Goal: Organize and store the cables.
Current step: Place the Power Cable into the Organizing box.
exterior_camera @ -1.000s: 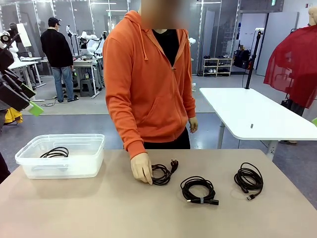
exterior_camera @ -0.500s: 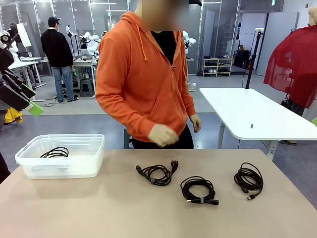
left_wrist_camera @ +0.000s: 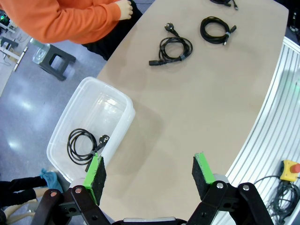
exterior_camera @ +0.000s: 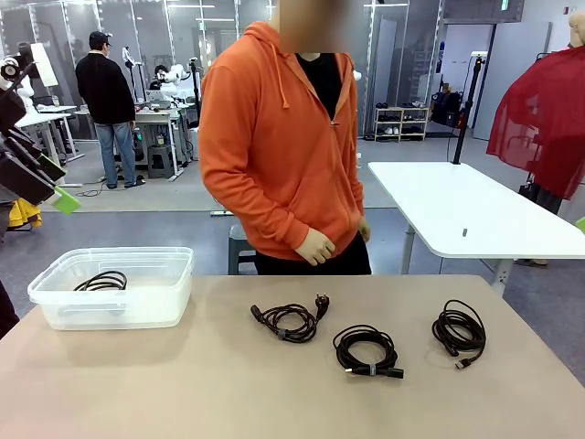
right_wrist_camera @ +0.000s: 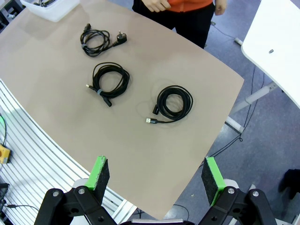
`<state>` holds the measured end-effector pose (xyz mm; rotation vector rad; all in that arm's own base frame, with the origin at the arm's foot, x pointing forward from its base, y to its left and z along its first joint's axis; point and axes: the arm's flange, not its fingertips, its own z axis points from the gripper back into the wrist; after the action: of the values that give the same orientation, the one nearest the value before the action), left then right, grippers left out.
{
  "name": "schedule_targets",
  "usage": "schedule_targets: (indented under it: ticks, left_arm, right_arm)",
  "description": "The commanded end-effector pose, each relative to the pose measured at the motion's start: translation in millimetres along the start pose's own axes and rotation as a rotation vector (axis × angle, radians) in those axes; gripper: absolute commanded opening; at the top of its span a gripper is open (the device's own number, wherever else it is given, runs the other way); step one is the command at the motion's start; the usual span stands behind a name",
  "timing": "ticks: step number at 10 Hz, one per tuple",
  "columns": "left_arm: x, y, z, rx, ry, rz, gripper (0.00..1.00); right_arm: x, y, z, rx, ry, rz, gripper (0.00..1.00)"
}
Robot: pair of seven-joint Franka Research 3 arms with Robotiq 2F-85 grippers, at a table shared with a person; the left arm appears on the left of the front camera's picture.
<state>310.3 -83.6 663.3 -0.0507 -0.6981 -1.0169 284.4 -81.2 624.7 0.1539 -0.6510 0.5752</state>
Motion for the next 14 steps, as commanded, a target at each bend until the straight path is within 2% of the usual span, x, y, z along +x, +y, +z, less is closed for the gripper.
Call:
schedule_targets:
  ticks: [1,3,4,6,8,9,11,13,14]
  left_arm:
    - [1,0,0,0.005,0.007,0.013,0.93]
    - [0,0,0,0.000,0.000,0.000,0.93]
    - [8,-1,-2,0.008,0.045,-0.073,0.93]
    - [35,-4,-9,-0.040,0.147,-0.320,0.93]
    - [59,-2,-37,-0.149,0.242,-0.555,0.93]
    - [68,-1,-60,-0.204,0.234,-0.689,0.93]
    - [77,-4,-79,-0.244,0.217,-0.759,0.93]
    - [76,-1,-69,-0.225,0.125,-0.655,0.93]
    - [77,-10,-91,-0.252,0.222,-0.740,0.93]
  right_arm:
    - [-2,0,1,-0.001,0.000,0.003,1.00]
    - [-2,0,1,-0.001,0.000,0.003,1.00]
    - [-2,0,1,-0.001,0.000,0.003,1.00]
    - [-2,0,1,-0.001,0.000,0.003,1.00]
    - [-2,0,1,-0.001,0.000,0.003,1.00]
    - [-2,0,1,-0.001,0.000,0.003,1.00]
    - [-2,0,1,-0.001,0.000,0.003,1.00]
    - [-2,0,1,-0.001,0.000,0.003,1.00]
    - [-2,0,1,-0.001,0.000,0.003,1.00]
